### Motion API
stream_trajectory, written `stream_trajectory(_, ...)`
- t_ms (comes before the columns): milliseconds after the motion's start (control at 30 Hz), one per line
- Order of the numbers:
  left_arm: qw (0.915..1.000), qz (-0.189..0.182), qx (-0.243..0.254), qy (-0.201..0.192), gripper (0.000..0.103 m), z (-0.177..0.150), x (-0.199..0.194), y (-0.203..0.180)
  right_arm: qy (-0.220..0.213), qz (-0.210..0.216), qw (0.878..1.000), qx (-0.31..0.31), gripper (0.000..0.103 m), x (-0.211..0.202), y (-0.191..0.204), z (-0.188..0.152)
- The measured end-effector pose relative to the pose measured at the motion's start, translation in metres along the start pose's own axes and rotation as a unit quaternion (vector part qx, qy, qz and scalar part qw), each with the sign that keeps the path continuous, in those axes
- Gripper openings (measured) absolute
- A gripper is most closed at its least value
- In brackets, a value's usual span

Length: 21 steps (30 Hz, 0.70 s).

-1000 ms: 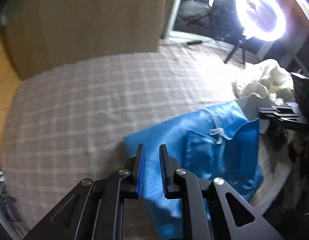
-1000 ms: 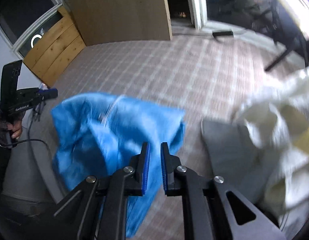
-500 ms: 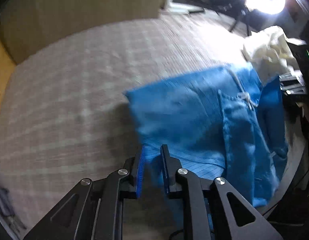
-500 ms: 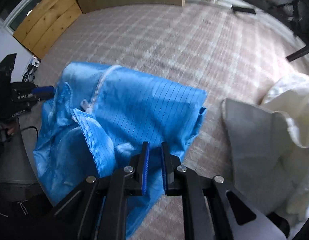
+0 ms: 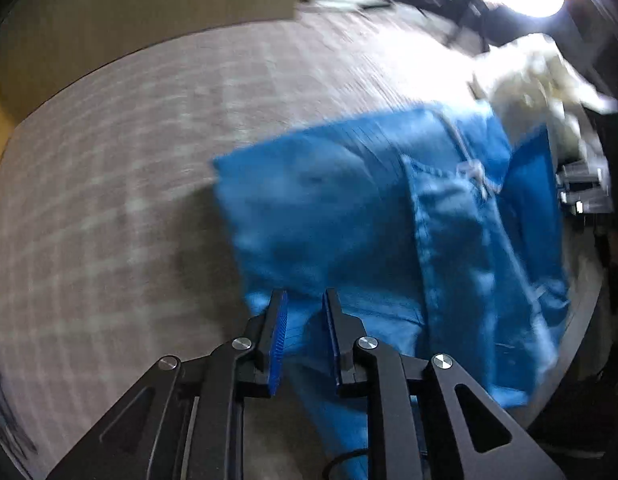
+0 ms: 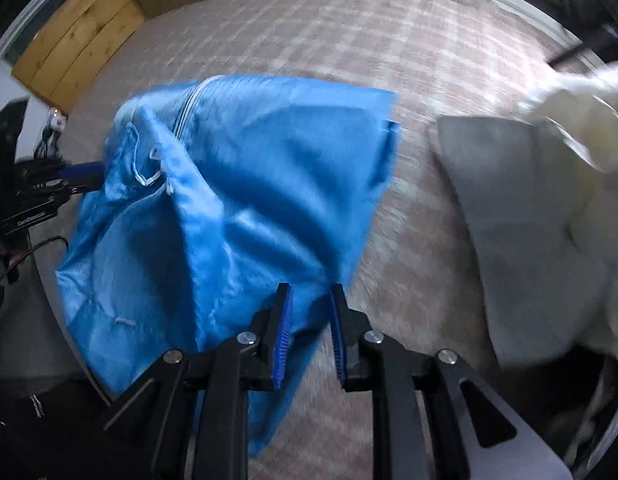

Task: Fold clothes
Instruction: 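Grasp the folded jacket edge with both tools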

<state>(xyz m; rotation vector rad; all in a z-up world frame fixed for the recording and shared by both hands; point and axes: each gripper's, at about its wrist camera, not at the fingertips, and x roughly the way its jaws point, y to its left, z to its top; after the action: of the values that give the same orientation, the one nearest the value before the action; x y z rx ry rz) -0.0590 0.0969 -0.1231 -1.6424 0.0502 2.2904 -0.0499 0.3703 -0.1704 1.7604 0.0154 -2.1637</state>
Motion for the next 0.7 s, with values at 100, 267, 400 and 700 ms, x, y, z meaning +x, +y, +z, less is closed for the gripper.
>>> stream_trajectory(100,0.9976,-0.011,-0.064,-0.025,0.045,0.000,-0.035,0.020,-0.038,0.023,0.996,0.072,0.045,-0.019,-0.016,-0.001)
stream_trajectory(267,0.9922,-0.023,-0.122,-0.013,0.052,-0.008,-0.041,0.032,-0.052,0.019,0.992,0.111,0.060,-0.014,-0.026,0.011)
stream_trajectory(400,0.9892,-0.019,-0.142,0.030,0.052,-0.008,-0.017,0.034,-0.037,0.005,0.994,0.105,0.060,0.004,-0.026,0.021)
stream_trajectory(700,0.9885,-0.020,-0.129,0.076,0.053,-0.021,0.010,0.004,-0.018,0.029,0.995,0.092,0.064,0.021,-0.043,-0.011)
